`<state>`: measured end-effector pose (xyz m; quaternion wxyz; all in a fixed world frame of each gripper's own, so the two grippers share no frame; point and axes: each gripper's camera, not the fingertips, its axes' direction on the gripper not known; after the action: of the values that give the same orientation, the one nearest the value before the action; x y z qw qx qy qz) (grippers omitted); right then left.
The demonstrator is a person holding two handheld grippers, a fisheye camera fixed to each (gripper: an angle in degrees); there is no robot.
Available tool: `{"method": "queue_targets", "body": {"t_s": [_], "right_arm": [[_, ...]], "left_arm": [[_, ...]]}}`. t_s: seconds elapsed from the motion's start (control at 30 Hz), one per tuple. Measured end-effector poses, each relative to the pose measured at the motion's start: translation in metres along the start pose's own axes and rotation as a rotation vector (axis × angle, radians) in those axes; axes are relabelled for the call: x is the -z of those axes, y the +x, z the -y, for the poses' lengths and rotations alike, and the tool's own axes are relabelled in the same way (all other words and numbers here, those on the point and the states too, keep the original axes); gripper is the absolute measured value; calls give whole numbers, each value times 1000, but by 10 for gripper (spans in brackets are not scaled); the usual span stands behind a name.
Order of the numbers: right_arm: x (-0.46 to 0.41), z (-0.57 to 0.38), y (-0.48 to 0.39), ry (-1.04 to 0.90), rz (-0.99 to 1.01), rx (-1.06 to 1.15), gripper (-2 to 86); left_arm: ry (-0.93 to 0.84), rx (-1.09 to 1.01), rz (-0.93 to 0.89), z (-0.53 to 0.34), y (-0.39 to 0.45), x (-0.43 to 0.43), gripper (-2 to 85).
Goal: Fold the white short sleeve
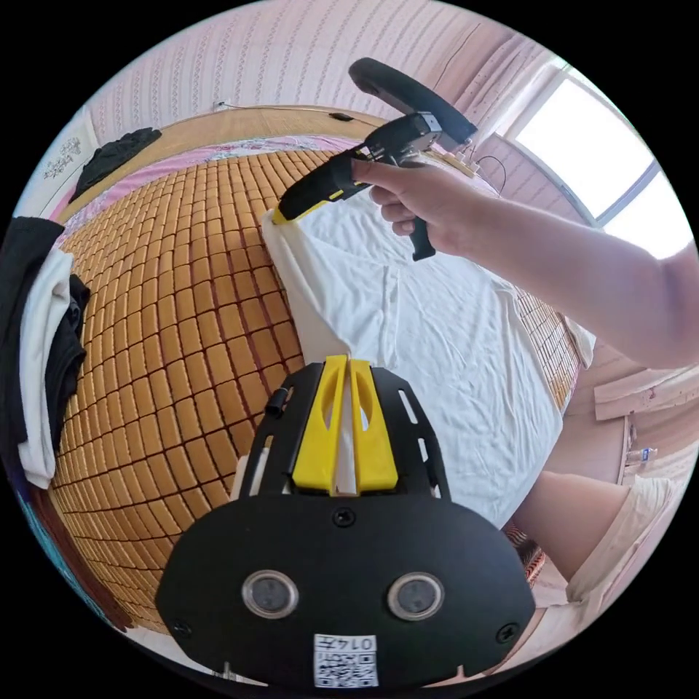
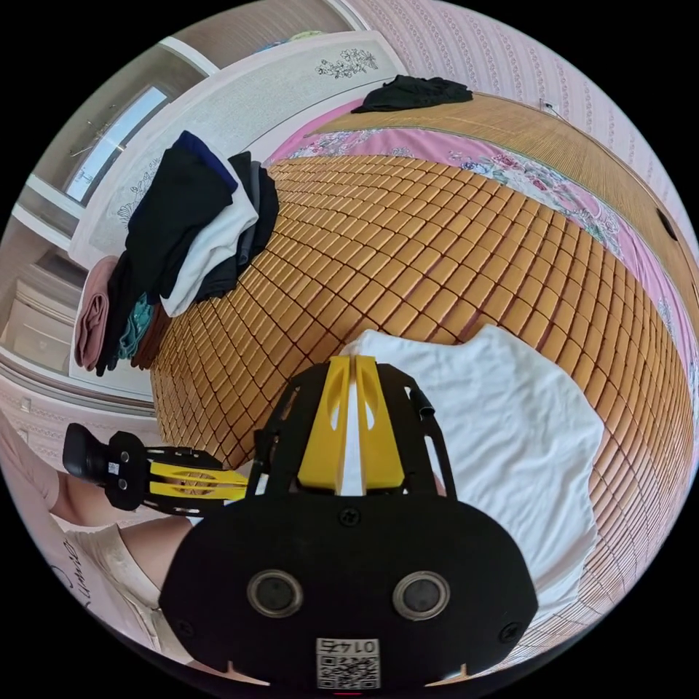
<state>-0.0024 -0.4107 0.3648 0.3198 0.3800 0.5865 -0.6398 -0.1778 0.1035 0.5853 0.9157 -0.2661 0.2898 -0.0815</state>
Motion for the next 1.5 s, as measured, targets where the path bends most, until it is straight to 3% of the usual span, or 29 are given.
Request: {"method": "queue_targets", "body": {"t_s": [0.13,0.3,0.4,0.53,0.67,0.87,1.13,1.23,1.5], "right_arm": [[10,19,-1,0,12,19,20],[13,40,-4,-61,-41,30,69],[60,40,1,19,-21,28,78],[159,-29,18,192,-106,-47,79],[214,-158,62,165,-306,-332,80],[255,-309,111,102,-364,-732,84],[272,-338,132,121,-335,-735,82],[262,-340,139,53,-285,-739,59],[294,-359,140,150,-214,-744,25]], "left_arm": [[58,91,22,-3,-25,9,-2],[-64,137,15,-2,-44,-24,54],[-53,169,4,-2,-47,-26,61],[-41,148,18,5,-44,-13,66],[-2,59,37,25,-30,-2,58],[-39,-169,-98,99,22,-49,53],[-98,-415,-326,217,131,-147,50],[-120,-481,-285,256,171,-182,51],[-210,-572,-172,319,262,-267,64]]}}
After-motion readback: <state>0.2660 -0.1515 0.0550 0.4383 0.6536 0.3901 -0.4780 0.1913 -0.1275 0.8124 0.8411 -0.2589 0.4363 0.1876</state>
